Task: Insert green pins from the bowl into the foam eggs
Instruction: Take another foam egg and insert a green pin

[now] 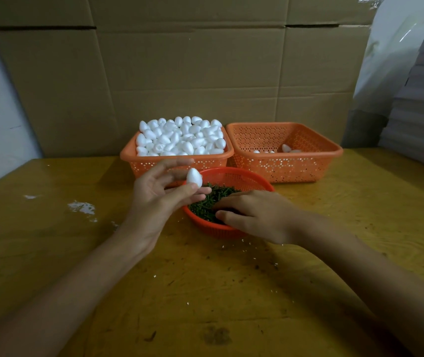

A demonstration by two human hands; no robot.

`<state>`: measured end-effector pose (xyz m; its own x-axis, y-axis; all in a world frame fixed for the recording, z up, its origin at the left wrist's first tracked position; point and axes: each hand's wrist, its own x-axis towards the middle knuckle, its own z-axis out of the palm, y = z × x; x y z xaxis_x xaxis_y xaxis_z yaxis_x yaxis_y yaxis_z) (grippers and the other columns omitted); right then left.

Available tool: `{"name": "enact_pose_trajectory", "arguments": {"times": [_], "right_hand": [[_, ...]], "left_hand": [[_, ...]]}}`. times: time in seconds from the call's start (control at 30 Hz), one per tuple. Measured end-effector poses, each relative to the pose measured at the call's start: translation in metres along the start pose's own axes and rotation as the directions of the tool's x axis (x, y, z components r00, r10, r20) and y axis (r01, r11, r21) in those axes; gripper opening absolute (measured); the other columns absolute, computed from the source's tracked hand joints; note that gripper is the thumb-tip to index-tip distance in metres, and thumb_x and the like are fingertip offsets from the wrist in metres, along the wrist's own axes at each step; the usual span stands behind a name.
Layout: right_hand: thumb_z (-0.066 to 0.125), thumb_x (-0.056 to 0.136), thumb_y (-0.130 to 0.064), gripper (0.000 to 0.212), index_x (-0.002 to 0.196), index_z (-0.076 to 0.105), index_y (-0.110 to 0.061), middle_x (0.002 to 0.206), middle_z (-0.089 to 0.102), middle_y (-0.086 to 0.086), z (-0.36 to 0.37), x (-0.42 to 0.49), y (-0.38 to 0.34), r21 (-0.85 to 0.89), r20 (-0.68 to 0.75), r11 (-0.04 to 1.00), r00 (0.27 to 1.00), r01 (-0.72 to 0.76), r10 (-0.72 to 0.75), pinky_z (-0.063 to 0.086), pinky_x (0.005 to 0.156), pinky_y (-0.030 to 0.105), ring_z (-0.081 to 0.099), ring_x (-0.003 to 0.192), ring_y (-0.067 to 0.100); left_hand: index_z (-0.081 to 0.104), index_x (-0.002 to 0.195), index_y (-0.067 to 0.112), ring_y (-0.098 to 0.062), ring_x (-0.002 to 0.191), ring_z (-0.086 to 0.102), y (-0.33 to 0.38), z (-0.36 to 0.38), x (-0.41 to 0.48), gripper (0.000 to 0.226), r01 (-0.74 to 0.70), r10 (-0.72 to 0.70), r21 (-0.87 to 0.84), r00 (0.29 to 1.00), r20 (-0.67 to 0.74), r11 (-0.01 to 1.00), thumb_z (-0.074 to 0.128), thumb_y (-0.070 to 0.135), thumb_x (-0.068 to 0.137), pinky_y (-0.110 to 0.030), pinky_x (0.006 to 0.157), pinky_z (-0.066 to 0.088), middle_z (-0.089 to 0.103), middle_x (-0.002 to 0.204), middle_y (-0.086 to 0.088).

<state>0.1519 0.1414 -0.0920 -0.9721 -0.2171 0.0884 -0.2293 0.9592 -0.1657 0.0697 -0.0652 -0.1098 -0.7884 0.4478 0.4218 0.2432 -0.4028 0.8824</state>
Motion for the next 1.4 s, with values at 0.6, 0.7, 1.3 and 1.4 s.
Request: {"name": "enact_pose_trajectory", "arguments": {"times": [0.6, 0.7, 1.3, 1.4], "right_hand": [[0.069, 0.094, -0.037, 0.017, 0.111, 0.075, -0.036, 0.100, 0.070, -0.021, 0.0048, 0.0031, 0.0043, 0.208, -0.184, 0.977, 0.983, 0.033, 0.006, 0.051, 0.080, 0.031, 0.061, 0.090, -0.001], [0.069, 0.094, -0.037, 0.017, 0.111, 0.075, -0.036, 0.100, 0.070, -0.022, 0.0054, 0.0027, 0.0047, 0.206, -0.187, 0.978, 0.982, 0.037, 0.003, 0.049, 0.077, 0.028, 0.060, 0.089, -0.001], [0.068, 0.095, -0.038, 0.019, 0.112, 0.074, -0.037, 0.105, 0.072, -0.019, 0.0058, 0.0027, 0.0044, 0.201, -0.193, 0.979, 0.981, 0.030, 0.009, 0.053, 0.082, 0.034, 0.064, 0.096, 0.002], [0.068, 0.095, -0.038, 0.018, 0.112, 0.074, -0.037, 0.104, 0.072, -0.020, 0.0060, 0.0026, 0.0046, 0.199, -0.198, 0.979, 0.980, 0.035, 0.005, 0.053, 0.080, 0.031, 0.063, 0.094, 0.000]], "left_hand": [[0.072, 0.106, 0.010, -0.039, 0.101, 0.077, 0.0017, 0.0004, 0.0017, 0.024, 0.078, -0.085, -0.165, 0.996, -0.035, 0.983, 0.071, 0.001, 0.084, -0.029, 0.078, 0.063, 0.076, 0.111, -0.020], [0.074, 0.101, 0.013, -0.039, 0.102, 0.077, 0.0024, 0.0003, 0.0015, 0.022, 0.084, -0.091, -0.176, 0.995, -0.030, 0.981, 0.072, 0.001, 0.082, -0.029, 0.078, 0.063, 0.075, 0.113, -0.020], [0.075, 0.084, 0.011, -0.042, 0.106, 0.075, 0.0005, -0.0015, 0.0004, 0.022, 0.054, -0.051, -0.127, 0.998, 0.027, 0.990, 0.070, -0.008, 0.074, -0.027, 0.077, 0.062, 0.073, 0.120, -0.019], [0.077, 0.085, 0.013, -0.038, 0.101, 0.076, 0.0005, -0.0011, -0.0003, 0.027, 0.033, -0.030, -0.084, 0.999, 0.031, 0.996, 0.069, -0.011, 0.077, -0.027, 0.076, 0.061, 0.074, 0.116, -0.017]]}}
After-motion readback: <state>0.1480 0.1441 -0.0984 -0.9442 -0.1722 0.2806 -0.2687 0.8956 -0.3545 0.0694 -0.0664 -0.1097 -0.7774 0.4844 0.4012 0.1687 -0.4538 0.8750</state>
